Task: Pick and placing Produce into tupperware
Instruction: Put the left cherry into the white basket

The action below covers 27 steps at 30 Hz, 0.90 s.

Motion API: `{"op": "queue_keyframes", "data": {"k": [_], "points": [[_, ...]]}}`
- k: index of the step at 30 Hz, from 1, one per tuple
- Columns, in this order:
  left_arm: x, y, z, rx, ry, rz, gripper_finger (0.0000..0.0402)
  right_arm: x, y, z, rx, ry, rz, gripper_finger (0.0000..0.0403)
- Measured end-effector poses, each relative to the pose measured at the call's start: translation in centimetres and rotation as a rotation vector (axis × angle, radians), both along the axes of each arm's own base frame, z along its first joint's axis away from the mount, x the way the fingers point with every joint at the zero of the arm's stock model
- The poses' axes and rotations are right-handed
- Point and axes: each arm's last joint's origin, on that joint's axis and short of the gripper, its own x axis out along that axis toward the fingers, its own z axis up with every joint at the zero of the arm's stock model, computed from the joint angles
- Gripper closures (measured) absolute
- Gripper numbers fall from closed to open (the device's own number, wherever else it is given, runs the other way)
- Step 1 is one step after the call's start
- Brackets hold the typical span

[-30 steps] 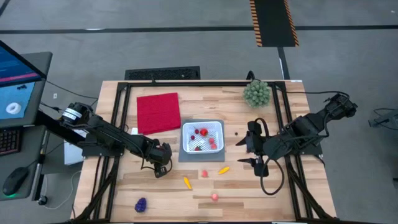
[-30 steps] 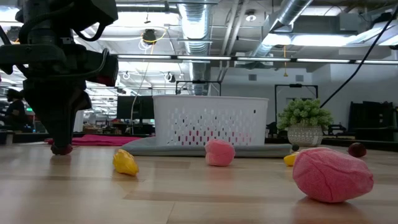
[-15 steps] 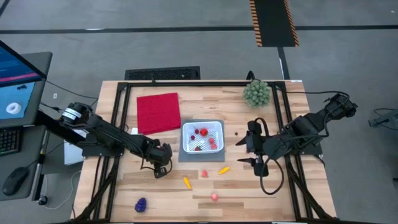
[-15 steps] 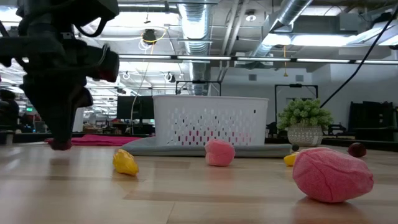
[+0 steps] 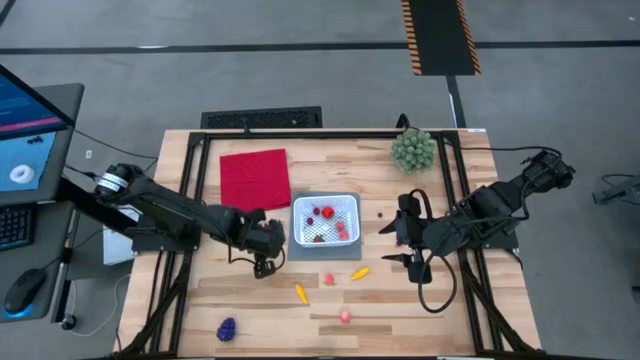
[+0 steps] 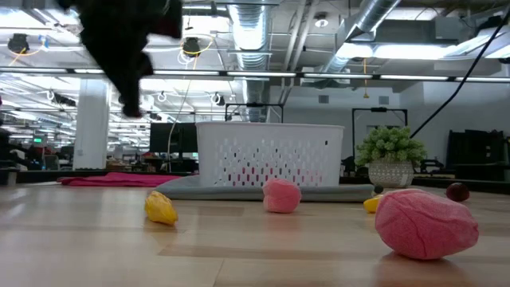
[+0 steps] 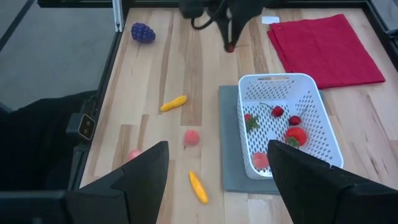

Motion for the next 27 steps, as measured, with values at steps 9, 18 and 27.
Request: {"op": "queue_keyframes", "data": {"k": [9, 18, 27], "points": [[2.4, 2.6, 5.9, 0.077, -0.157, -0.019, 0.0365, 0.0, 0.0, 0.0, 0.0, 0.001, 0.0, 0.0108], [3.9, 6.2, 8.5, 0.121, -0.274, 0.036, 0.0365, 0.0, 0.0, 0.0, -0.001, 0.002, 0.0, 0.0108], [7.9, 7.8, 3.4, 0.048, -0.154, -0.068, 0.0365, 0.0, 0.0, 0.0, -0.002, 0.004, 0.0, 0.0108]]}}
